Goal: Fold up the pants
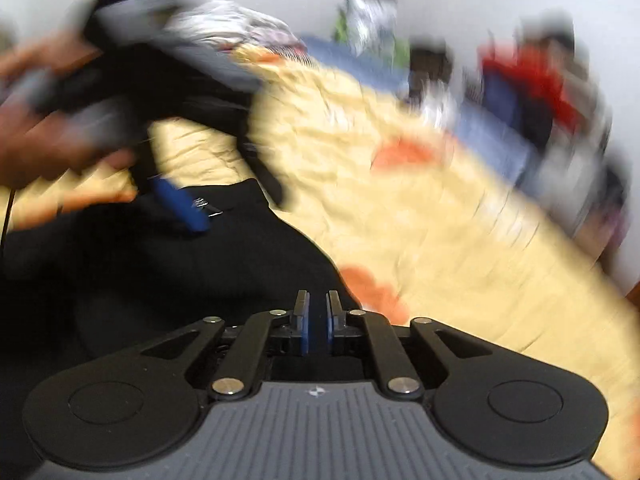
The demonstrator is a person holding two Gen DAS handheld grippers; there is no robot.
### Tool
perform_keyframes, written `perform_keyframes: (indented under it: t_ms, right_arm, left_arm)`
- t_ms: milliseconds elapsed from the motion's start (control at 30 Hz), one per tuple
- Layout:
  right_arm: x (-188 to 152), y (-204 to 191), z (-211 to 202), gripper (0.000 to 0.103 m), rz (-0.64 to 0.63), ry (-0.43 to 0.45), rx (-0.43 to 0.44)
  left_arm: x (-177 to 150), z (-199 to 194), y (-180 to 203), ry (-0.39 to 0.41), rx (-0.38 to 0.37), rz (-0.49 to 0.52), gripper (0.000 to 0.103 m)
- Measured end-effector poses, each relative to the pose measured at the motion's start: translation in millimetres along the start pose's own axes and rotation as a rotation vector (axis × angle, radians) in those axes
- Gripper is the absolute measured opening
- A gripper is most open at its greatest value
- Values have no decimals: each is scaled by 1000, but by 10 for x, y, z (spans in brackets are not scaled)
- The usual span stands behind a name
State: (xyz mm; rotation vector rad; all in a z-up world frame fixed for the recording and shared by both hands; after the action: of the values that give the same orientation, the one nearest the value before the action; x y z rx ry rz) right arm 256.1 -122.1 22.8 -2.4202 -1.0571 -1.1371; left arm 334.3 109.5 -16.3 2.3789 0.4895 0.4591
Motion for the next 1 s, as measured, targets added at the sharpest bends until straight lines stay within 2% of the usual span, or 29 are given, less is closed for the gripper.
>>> perform_keyframes:
  t_ms: [67,167,200,233,267,300,333,400,467,500,533,600,667,700,800,867,933,1000]
  right_arm:
    - [8,292,210,12,102,-32,9]
    - [-56,610,462,12,224,-85,102]
    - [-90,646,516,21,254,-103,125]
    - [-127,689,569,35,274,-115,136]
    - [-146,732,593,45,289,-109,167]
    - [-177,735,567,72,305,-93,214]
    - [-190,749,562,87,329,-84,250]
    - [-228,713,564,87,322,-83,293]
    - [-191,486,537,82,203,-97,265]
    - [-167,415,537,54,163,-100,260]
    - [-150,343,564,22,154,-101,272]
    - [-118,263,539,8,139,-106,236]
    - [-119,134,446,6,77,-86,204]
    - [-118,25,376,6,43,-71,157]
    - [-138,-427,83,6,-134,1,56]
    - [-186,-796,-106,6,-286,43,-14]
    - [-260,-1067,-242,6,-385,64,-54]
    - [-341,-1250,-338,6,-440,80,-78]
  left_arm:
    - [10,-39,-16,-3,-6,3,98]
    - [26,-96,-20,10,0,25,99]
    - [34,-105,-16,15,3,31,100]
    - [44,-116,-23,18,4,31,100]
    - [48,-125,-36,19,-2,24,101]
    - [56,-123,-46,18,-10,15,101]
    - [63,-126,-56,16,-15,8,101]
    - [69,-114,-63,12,-20,1,101]
    - [68,-84,-59,6,-23,-2,101]
    - [68,-65,-63,1,-21,-4,101]
    - [67,-46,-73,-6,-18,-14,101]
    - [59,-26,-108,-19,-25,-36,101]
    - [58,-22,-128,-22,-32,-51,101]
    - [62,-25,-137,-20,-35,-60,101]
    - [99,-14,-154,-32,-58,-96,101]
    - [111,19,-175,-64,-92,-147,101]
    - [94,51,-179,-97,-137,-184,99]
    - [54,85,-179,-123,-179,-208,87]
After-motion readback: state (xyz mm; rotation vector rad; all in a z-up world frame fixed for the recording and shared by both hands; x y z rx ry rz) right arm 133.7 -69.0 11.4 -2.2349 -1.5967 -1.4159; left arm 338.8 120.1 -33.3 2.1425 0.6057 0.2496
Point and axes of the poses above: each gripper's, at about its wrist camera, not at the fingertips, and z roughly the way its jaws point, y to its right, x to its top, the point moved 1 cm from there along z, roughly the way its jaws point, and after that the axes turned 2 degrees about y, right-handed, at the moved point
